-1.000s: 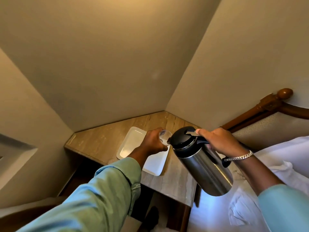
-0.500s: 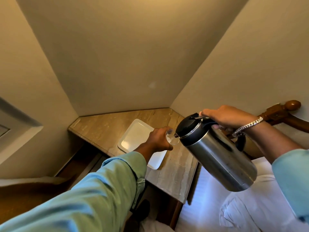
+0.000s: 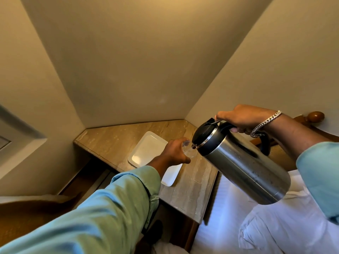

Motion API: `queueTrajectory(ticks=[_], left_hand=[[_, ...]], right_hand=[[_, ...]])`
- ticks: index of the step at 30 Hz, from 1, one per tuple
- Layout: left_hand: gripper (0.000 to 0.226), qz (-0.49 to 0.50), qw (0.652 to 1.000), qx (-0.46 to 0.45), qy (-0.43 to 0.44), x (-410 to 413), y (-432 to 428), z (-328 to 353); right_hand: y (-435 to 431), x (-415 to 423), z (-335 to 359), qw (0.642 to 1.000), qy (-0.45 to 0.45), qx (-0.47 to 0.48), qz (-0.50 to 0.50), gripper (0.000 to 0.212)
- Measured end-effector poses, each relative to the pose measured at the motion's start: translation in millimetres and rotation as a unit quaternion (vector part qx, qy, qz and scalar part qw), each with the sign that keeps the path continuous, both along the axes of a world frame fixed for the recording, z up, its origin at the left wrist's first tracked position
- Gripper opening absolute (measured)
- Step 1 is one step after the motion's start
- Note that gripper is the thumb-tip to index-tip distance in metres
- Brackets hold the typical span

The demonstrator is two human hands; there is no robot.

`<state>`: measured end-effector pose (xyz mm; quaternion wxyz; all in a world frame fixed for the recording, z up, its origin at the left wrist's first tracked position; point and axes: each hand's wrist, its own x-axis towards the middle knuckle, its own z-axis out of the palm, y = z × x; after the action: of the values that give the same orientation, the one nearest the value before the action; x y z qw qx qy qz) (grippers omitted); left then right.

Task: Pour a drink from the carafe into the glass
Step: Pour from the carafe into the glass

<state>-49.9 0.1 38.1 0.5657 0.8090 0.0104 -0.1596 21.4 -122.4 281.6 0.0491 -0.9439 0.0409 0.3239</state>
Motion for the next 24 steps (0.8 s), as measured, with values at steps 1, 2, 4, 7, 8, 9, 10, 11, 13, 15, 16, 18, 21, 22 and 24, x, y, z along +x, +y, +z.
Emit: queueTrajectory(ticks=[1,2,4,7,8,9,10,11,13,15,16,18,21,22,24], left_hand=[[0.071,-0.001,1.0,0.002,0.0,0,0,1],[0.071,-0.002,1.0,0.003,0.002,0,0,2],[0.07,-0.003,1.0,0.005,0.004,1,0,3],[0.071,-0.007,1.0,0.007,0.003,2,0,4],[0.073,-0.009,1.0,0.008,0.002,2,-1,4],[0.074,-0.01,1.0,0.009,0.003,1,-1,3],[0.074,-0.011,1.0,0.009,0.003,1,-2,3],[0.075,-0.011,1.0,0.01,0.002,1,-2,3],[0.074,-0.013,1.0,0.011,-0.001,0,-4,3],[0.074,-0.016,1.0,0.01,-0.004,0,-5,4],[0.075,-0.018,1.0,0.01,-0.004,-1,-6,4],[0.075,-0.019,1.0,0.009,-0.004,-2,-7,6],[0.074,-0.015,1.0,0.007,-0.002,-2,-5,8],[0.074,-0.012,1.0,0.004,0.0,-3,-4,8],[0.074,-0.01,1.0,-0.005,0.005,-4,-1,8]], right_hand=[[0,0,0,1.0,0.0,0.001,-0.002,0.053],[1,0,1,1.0,0.003,0.0,-0.005,0.052],[2,1,2,1.0,0.011,-0.002,-0.008,0.05],[1,1,4,1.0,0.011,-0.003,-0.014,0.049],[0,1,5,1.0,0.012,-0.002,-0.012,0.048],[0,1,6,1.0,0.014,-0.004,-0.007,0.047],[0,0,8,1.0,0.013,-0.006,-0.004,0.046],[0,0,10,1.0,0.01,-0.008,-0.008,0.046],[1,-2,15,1.0,0.004,-0.008,-0.02,0.048],[1,-3,18,1.0,-0.003,-0.009,-0.022,0.051],[0,-4,19,1.0,-0.005,-0.01,-0.022,0.051],[0,-6,22,1.0,-0.005,-0.011,-0.022,0.052],[0,-10,27,1.0,-0.002,-0.014,-0.021,0.054],[0,-11,28,1.0,0.0,-0.013,-0.019,0.054],[-1,-13,30,1.0,-0.002,-0.012,-0.018,0.053]])
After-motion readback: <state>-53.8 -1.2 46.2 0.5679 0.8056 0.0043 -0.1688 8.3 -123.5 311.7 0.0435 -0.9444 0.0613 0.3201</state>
